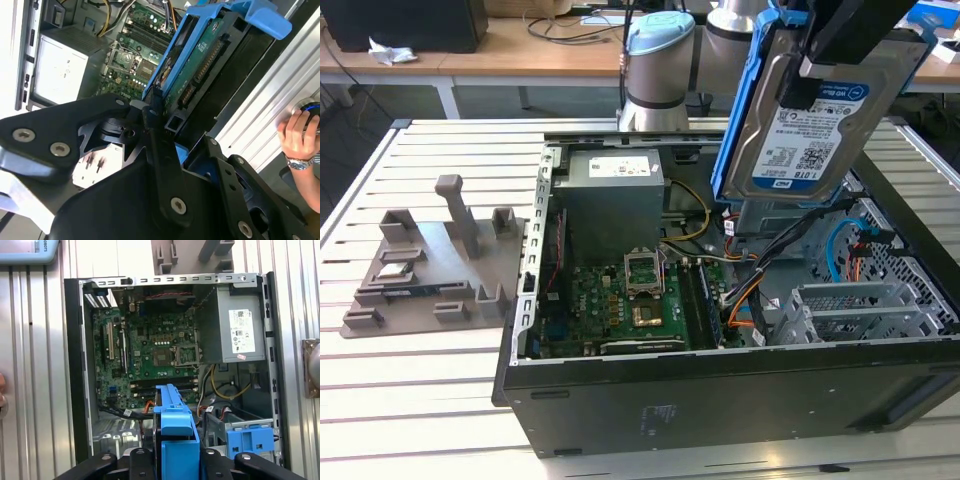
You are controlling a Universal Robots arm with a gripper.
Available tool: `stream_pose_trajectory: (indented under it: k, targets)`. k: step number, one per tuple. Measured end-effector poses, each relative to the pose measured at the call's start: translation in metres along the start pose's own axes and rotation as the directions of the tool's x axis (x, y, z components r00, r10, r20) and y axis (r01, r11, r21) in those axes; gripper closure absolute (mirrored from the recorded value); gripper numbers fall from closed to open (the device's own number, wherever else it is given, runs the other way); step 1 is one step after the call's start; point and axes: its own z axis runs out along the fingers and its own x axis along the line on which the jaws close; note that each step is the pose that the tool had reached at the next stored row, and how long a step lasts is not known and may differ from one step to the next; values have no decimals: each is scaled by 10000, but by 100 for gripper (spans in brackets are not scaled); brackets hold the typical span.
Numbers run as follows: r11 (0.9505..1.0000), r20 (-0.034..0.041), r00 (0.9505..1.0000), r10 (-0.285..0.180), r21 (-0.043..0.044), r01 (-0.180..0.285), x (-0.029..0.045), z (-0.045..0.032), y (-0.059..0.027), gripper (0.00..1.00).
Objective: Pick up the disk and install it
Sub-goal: 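Pick up the disk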
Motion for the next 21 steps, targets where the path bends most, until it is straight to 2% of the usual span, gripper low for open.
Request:
stream_pose_trajectory:
  k: [11,21]
  targets:
    - [10000,0,10000,1,0,-1,216,26,-16,63]
    - [10000,1,10000,0,0,0,334,42,-25,63]
